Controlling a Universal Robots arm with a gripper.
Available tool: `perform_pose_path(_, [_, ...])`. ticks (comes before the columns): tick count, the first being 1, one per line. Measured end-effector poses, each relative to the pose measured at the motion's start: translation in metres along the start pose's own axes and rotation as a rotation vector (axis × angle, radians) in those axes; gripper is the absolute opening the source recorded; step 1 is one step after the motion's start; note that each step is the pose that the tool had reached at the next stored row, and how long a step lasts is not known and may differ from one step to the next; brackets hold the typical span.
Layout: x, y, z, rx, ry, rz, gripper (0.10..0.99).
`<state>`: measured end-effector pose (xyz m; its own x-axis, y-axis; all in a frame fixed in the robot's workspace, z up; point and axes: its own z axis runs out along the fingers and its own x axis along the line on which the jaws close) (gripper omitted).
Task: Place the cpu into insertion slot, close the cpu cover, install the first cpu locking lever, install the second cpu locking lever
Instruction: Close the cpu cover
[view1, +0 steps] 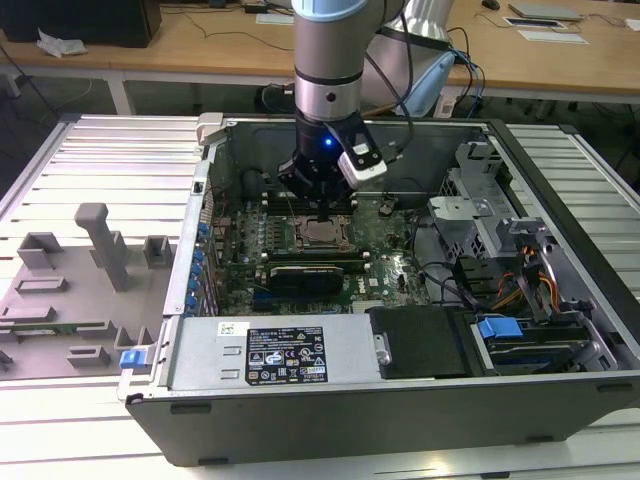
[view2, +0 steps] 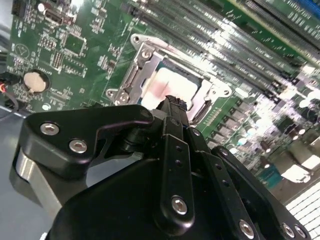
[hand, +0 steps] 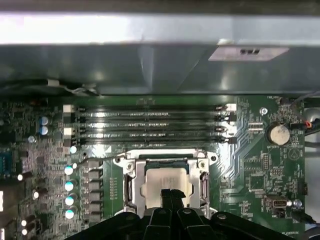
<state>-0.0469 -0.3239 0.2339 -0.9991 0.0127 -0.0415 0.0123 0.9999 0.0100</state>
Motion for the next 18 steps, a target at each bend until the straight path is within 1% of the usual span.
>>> perform_pose_path(2, [0.0001, -0.0062, 0.0006, -0.002, 0.0, 0.0, 0.106])
perform_pose_path(3, [0.0, -0.0069, 0.0006, -0.003, -0.0001, 0.0, 0.106])
perform_pose_path(4, [0.0, -0.0069, 0.0007, -0.011, 0.0, 0.0, 0.106])
perform_pose_path(5, [0.0, -0.007, 0.0007, -0.024, -0.0007, 0.001, 0.106])
perform_pose_path(6, [0.0, -0.0069, 0.0006, -0.033, -0.0018, 0.001, 0.106])
perform_pose_path(9, [0.0, -0.0069, -0.0022, -0.033, -0.0016, 0.001, 0.106])
perform_pose_path(11, [-0.0003, -0.0069, -0.0069, -0.031, -0.0017, 0.001, 0.106])
perform_pose_path(18, [-0.0003, -0.0069, -0.0071, -0.031, -0.0018, 0.001, 0.106])
